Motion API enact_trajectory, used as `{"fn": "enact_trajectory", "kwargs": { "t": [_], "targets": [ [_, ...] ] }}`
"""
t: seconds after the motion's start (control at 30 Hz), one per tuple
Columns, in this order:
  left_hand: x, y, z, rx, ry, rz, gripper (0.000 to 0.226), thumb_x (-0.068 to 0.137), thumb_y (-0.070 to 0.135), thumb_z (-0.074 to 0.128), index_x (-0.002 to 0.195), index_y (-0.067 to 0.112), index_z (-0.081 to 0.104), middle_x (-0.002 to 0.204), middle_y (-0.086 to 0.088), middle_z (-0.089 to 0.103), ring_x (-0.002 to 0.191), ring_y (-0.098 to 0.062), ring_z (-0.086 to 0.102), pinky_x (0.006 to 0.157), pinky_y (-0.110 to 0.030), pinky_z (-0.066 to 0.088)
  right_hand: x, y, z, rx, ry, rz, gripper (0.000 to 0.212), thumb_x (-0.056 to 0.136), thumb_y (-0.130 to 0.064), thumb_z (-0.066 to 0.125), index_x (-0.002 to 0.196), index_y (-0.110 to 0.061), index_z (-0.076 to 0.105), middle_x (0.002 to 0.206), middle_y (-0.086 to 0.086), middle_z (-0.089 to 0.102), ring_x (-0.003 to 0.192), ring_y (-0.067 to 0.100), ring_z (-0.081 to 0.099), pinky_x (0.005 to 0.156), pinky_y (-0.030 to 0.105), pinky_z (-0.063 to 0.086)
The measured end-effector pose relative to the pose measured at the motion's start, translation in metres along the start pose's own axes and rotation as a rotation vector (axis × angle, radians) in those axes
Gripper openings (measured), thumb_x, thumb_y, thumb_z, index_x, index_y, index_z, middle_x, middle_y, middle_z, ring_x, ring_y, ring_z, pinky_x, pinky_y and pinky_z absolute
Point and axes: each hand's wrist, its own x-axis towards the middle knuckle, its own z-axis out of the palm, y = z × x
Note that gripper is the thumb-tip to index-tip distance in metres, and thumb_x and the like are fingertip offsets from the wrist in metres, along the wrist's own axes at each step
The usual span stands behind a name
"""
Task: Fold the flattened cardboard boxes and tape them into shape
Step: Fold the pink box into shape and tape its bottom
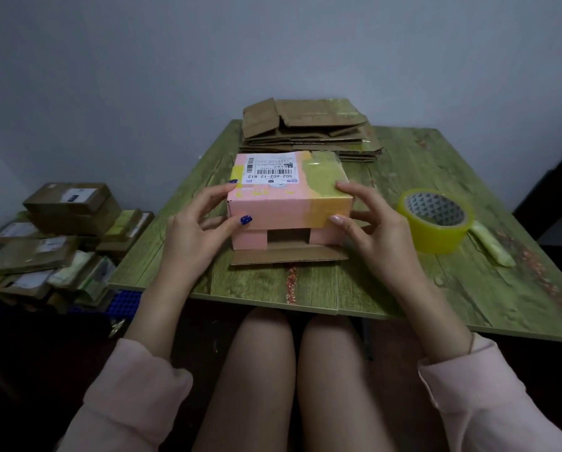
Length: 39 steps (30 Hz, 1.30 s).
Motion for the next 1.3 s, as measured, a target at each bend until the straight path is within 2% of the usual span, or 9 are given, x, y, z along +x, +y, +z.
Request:
{"fn": "enact_trajectory", "kwargs": {
  "t": [0.07,0.27,0.33,0.47,0.6,0.8,1.0,1.13,1.3],
  "targets": [
    [0.0,-0.001,0.0,0.016,-0.002,0.019,0.046,0.077,0.014,0.073,0.112,0.039,0.057,0.117,0.022,0.056,0.119,-0.004,0.055,0.086,-0.018,0.052,0.0,0.0,0.0,-0.119,0.013,-0.097,0.042,0.085,-0.014,0.07,0.125,-0.018,0.057,0.147,-0.01,0.036,0.122,0.006,0.052,0.081,0.013,0.052],
    [0.0,0.0,-0.001,0.016,0.001,0.015,0.044,0.078,0.013,0.072,0.116,0.028,0.057,0.115,0.022,0.055,0.113,0.009,0.053,0.083,-0.015,0.052,0.002,-0.004,-0.002,-0.213,0.015,-0.156,0.048,0.084,-0.019,0.071,0.129,-0.024,0.056,0.14,-0.008,0.05,0.122,0.003,0.051,0.087,0.033,0.055],
    [-0.001,0.0,-0.001,0.005,0.011,0.009,0.043,0.078,0.013,0.072,0.115,0.028,0.057,0.114,0.023,0.055,0.108,0.01,0.057,0.081,-0.014,0.052,0.002,-0.008,-0.006,-0.167,-0.097,-0.117,0.056,0.079,-0.031,0.074,0.131,-0.028,0.053,0.147,-0.013,0.04,0.13,0.0,0.043,0.093,0.031,0.052],
    [-0.001,-0.001,-0.002,-0.005,0.01,-0.008,0.043,0.079,0.012,0.072,0.114,0.032,0.057,0.113,0.026,0.054,0.109,-0.009,0.063,0.08,-0.016,0.054,0.001,-0.009,-0.013,-0.207,-0.391,-0.058,0.1,0.056,-0.051,0.08,0.141,-0.034,0.031,0.157,-0.018,0.011,0.142,-0.003,0.016,0.111,0.027,0.029],
    [-0.001,-0.003,-0.001,-0.007,0.005,0.008,0.046,0.079,0.01,0.072,0.112,0.037,0.056,0.115,0.023,0.055,0.114,-0.016,0.06,0.082,-0.016,0.053,-0.002,-0.004,-0.004,-0.174,-0.242,-0.1,0.083,0.065,-0.039,0.079,0.137,-0.027,0.041,0.155,-0.011,0.024,0.14,0.008,0.03,0.111,0.036,0.036],
    [-0.004,-0.002,-0.002,-0.004,0.001,0.01,0.047,0.08,0.009,0.07,0.118,0.033,0.054,0.121,0.017,0.054,0.116,0.011,0.05,0.085,-0.014,0.05,0.002,0.0,0.012,-0.168,-0.013,-0.126,0.066,0.072,-0.027,0.08,0.131,-0.021,0.05,0.14,-0.012,0.042,0.126,0.009,0.047,0.094,0.038,0.05],
    [-0.006,-0.009,-0.002,0.046,-0.02,-0.041,0.063,0.072,0.021,0.079,0.125,0.041,0.051,0.133,0.009,0.053,0.117,0.0,0.054,0.089,-0.023,0.052,0.003,0.0,0.015,-0.188,0.045,-0.123,0.065,0.072,-0.023,0.081,0.13,-0.016,0.052,0.139,-0.008,0.044,0.128,0.009,0.046,0.091,0.034,0.052],
    [-0.01,-0.011,0.004,0.193,0.038,0.021,0.075,0.062,0.03,0.084,0.127,0.04,0.048,0.128,0.019,0.054,0.116,0.003,0.053,0.096,-0.027,0.049,0.003,-0.001,0.017,-0.23,0.053,-0.103,0.065,0.07,-0.022,0.082,0.127,-0.016,0.053,0.141,-0.005,0.043,0.124,0.014,0.049,0.088,0.037,0.053],
    [-0.009,-0.012,0.007,0.203,0.051,0.048,0.075,0.064,0.021,0.085,0.129,0.031,0.048,0.126,0.019,0.054,0.119,-0.001,0.054,0.1,-0.03,0.047,0.004,-0.002,0.017,-0.132,0.0,-0.003,0.067,0.071,-0.018,0.082,0.129,-0.019,0.049,0.15,-0.013,0.033,0.131,0.007,0.041,0.102,0.042,0.046]
  ]
}}
